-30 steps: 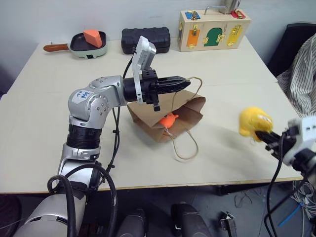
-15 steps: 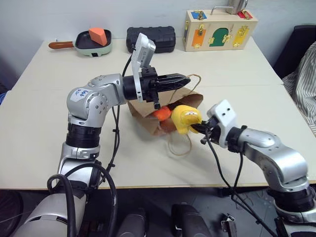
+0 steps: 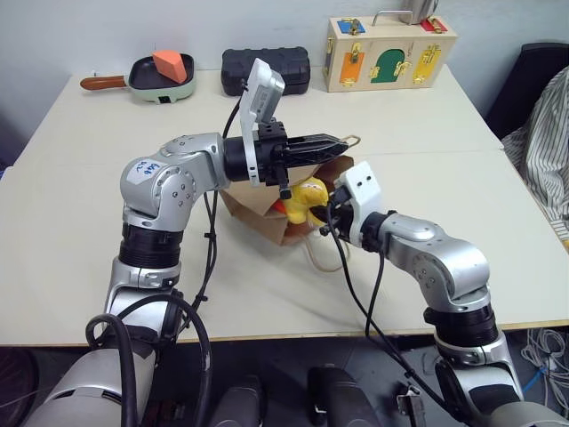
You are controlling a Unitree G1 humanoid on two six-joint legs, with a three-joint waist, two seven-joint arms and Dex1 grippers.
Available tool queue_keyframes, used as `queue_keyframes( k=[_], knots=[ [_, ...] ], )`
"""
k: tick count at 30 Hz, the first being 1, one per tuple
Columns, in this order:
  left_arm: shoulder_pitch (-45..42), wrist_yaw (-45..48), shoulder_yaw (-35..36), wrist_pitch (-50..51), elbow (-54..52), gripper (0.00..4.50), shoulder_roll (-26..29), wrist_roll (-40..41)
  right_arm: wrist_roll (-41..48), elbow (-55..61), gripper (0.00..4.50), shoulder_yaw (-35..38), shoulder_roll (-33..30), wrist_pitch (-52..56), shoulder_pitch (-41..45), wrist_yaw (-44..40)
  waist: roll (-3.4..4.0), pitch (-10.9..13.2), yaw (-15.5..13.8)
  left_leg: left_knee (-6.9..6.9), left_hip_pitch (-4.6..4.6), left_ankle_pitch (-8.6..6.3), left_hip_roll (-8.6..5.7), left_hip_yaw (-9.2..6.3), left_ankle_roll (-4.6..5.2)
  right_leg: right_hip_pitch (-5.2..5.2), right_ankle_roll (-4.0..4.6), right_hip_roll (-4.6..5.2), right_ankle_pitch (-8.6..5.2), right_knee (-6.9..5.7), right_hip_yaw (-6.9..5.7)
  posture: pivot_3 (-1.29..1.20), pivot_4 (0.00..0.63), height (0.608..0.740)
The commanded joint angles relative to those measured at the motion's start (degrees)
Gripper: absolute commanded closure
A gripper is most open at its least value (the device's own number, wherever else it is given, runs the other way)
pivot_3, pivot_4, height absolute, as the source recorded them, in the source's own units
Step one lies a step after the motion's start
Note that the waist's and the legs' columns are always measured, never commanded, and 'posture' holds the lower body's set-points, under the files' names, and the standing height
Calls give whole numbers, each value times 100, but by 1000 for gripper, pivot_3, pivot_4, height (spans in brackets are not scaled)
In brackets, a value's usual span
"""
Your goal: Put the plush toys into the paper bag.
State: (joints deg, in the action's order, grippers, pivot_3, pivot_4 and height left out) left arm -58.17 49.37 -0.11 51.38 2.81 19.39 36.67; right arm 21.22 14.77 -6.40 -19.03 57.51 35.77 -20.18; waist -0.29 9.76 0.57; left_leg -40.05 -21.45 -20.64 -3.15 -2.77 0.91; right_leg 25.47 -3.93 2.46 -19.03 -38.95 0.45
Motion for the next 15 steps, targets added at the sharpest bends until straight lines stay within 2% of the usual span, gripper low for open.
queue_keyframes(
  k=[1,9,12,15],
  knots=[
    [-26,51,25,14,-294,4500,-15,172,-33,-173,4489,149,200,-137,276,86,0,0,24,0,0,0,0,0,0,0,0,0,0,-1,-1,0,150,740],
    [51,58,-26,60,-395,4500,-56,173,591,-1122,4489,1311,1232,132,929,492,2,-1,149,4,2,2,2,-3,-3,2,0,-1,0,-10,-7,0,150,740],
    [55,29,-12,94,-445,4500,-79,191,653,-1558,4489,1622,1441,73,1111,693,2,-1,160,4,2,2,1,-3,-4,3,0,0,0,-13,-7,0,150,740],
    [81,21,2,104,-498,4500,-65,187,564,-1745,4489,1594,1425,-32,1169,705,2,-1,161,4,2,2,0,-3,-4,3,0,1,0,-14,-6,0,150,740]
  ],
)
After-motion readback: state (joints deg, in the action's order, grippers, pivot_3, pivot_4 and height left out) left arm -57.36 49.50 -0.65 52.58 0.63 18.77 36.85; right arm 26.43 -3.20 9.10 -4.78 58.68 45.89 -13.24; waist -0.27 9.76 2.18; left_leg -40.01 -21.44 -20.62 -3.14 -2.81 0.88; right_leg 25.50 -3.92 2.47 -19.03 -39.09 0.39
